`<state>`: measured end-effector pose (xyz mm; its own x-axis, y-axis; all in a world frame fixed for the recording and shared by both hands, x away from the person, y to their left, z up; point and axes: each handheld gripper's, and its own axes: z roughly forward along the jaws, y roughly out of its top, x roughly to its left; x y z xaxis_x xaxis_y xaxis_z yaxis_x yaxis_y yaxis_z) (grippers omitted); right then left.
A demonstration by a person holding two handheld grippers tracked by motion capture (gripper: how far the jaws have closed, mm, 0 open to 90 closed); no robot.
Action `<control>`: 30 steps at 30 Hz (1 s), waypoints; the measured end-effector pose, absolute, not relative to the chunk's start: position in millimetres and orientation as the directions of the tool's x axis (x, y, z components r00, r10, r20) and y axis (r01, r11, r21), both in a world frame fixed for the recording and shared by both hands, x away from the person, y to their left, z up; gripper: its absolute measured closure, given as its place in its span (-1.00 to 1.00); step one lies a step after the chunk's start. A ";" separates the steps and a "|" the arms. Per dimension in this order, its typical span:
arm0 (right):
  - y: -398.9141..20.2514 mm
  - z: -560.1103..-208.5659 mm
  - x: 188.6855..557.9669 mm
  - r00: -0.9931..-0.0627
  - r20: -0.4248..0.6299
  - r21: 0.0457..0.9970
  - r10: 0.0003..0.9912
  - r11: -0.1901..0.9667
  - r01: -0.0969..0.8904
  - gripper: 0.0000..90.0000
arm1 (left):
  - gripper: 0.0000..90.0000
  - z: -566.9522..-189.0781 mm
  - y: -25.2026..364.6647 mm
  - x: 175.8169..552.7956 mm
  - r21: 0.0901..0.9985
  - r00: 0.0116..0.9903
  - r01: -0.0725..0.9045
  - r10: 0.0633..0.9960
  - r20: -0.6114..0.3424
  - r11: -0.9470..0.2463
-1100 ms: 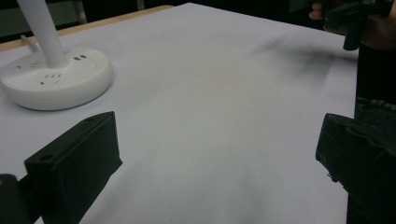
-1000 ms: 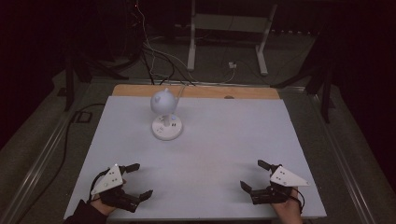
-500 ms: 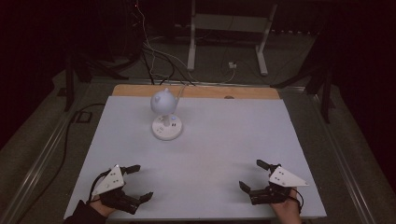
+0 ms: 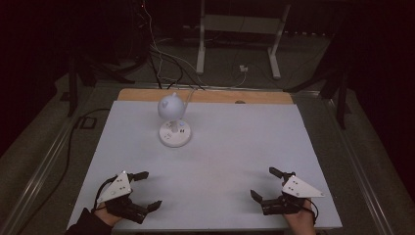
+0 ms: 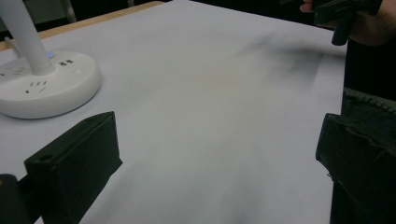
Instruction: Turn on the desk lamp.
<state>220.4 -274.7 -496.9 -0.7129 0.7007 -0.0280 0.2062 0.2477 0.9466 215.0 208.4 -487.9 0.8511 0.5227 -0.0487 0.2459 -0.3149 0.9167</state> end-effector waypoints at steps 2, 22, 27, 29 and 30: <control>-275.0 -497.3 220.4 -0.711 -0.024 0.946 0.703 0.246 0.212 -1.00 | -0.99 -485.3 207.5 215.4 0.914 0.852 0.255 0.521 -0.057 -0.317; -275.4 -496.0 218.9 -0.704 -0.016 0.953 0.710 0.225 0.204 -1.00 | -0.99 -445.9 188.7 230.2 0.923 0.818 0.242 0.575 -0.028 -0.300; -275.2 -496.1 218.8 -0.705 -0.015 0.952 0.709 0.225 0.206 -1.00 | -0.99 -441.7 182.4 236.9 0.925 0.804 0.248 0.594 -0.030 -0.289; -275.0 -496.0 218.7 -0.707 -0.018 0.953 0.707 0.227 0.203 -1.00 | -0.99 -440.0 179.9 239.5 0.925 0.801 0.249 0.598 -0.031 -0.285; -275.2 -495.9 218.8 -0.706 -0.017 0.953 0.708 0.226 0.203 -1.00 | -0.99 -439.3 178.3 240.5 0.928 0.799 0.247 0.600 -0.032 -0.280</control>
